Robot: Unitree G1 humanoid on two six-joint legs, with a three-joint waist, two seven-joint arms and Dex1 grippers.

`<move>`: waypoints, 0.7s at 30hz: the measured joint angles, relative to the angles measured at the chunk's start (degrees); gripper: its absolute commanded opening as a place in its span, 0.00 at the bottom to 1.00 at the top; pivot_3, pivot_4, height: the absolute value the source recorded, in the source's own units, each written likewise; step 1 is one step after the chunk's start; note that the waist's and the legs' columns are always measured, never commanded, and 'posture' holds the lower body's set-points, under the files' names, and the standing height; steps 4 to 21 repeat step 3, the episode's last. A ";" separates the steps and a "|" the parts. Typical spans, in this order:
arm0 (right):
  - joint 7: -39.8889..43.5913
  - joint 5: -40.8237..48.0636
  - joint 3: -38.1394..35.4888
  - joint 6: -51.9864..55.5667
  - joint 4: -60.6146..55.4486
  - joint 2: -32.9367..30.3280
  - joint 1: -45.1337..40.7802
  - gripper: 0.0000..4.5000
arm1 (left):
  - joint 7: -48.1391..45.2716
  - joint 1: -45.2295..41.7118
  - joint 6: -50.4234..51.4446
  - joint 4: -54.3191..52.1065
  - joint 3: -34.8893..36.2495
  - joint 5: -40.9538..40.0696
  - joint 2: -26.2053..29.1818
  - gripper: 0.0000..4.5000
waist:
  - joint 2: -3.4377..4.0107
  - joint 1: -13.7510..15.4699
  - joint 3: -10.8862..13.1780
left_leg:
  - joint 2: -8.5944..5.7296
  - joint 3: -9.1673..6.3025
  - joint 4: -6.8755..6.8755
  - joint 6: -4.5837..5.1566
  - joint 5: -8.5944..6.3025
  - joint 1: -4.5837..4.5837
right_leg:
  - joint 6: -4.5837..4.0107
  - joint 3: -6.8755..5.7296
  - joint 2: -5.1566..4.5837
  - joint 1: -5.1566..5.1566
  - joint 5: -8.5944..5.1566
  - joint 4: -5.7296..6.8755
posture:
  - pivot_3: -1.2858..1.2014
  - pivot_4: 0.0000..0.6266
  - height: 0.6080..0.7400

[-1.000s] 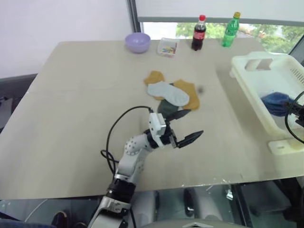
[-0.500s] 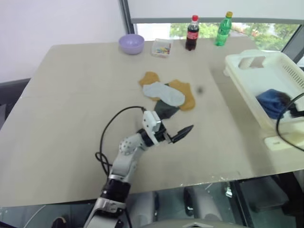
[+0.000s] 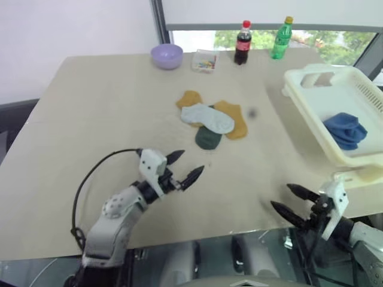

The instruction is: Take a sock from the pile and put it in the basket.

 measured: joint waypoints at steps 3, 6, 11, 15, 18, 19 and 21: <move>4.06 -0.03 -2.16 -2.77 4.34 -0.84 -1.02 0.99 | -0.26 5.34 -0.36 -1.53 4.10 -0.19 1.54 1.00 | 0.06 0.38 0.03 | 0.14 -0.07 -0.02 0.00 0.00 0.00 | -0.02 -0.08 0.18 -0.06 -0.01 0.06 | 0.52 0.24 0.97; 4.06 -0.03 -2.16 -2.77 4.34 -0.84 -1.02 0.99 | -0.26 5.34 -0.36 -1.53 4.10 -0.19 1.54 1.00 | 0.06 0.38 0.03 | 0.14 -0.07 -0.02 0.00 0.00 0.00 | -0.02 -0.08 0.18 -0.06 -0.01 0.06 | 0.52 0.24 0.97; 4.06 -0.03 -2.16 -2.77 4.34 -0.84 -1.02 0.99 | -0.26 5.34 -0.36 -1.53 4.10 -0.19 1.54 1.00 | 0.06 0.38 0.03 | 0.14 -0.07 -0.02 0.00 0.00 0.00 | -0.02 -0.08 0.18 -0.06 -0.01 0.06 | 0.52 0.24 0.97; 4.06 -0.03 -2.16 -2.77 4.34 -0.84 -1.02 0.99 | -0.26 5.34 -0.36 -1.53 4.10 -0.19 1.54 1.00 | 0.06 0.38 0.03 | 0.14 -0.07 -0.02 0.00 0.00 0.00 | -0.02 -0.08 0.18 -0.06 -0.01 0.06 | 0.52 0.24 0.97; 4.06 -0.03 -2.16 -2.77 4.34 -0.84 -1.02 0.99 | -0.26 5.34 -0.36 -1.53 4.10 -0.19 1.54 1.00 | 0.06 0.38 0.03 | 0.14 -0.07 -0.02 0.00 0.00 0.00 | -0.02 -0.08 0.18 -0.06 -0.01 0.06 | 0.52 0.24 0.97; 4.06 -0.03 -2.16 -2.77 4.34 -0.84 -1.02 0.99 | -0.26 5.34 -0.36 -1.53 4.10 -0.19 1.54 1.00 | 0.06 0.38 0.03 | 0.14 -0.07 -0.02 0.00 0.00 0.00 | -0.02 -0.08 0.18 -0.06 -0.01 0.06 | 0.52 0.24 0.97; 4.06 -0.03 -2.16 -2.77 4.34 -0.84 -1.02 0.99 | -0.26 5.34 -0.36 -1.53 4.10 -0.19 1.54 1.00 | 0.06 0.38 0.03 | 0.14 -0.07 -0.02 0.00 0.00 0.00 | -0.02 -0.08 0.18 -0.06 -0.01 0.06 | 0.52 0.24 0.97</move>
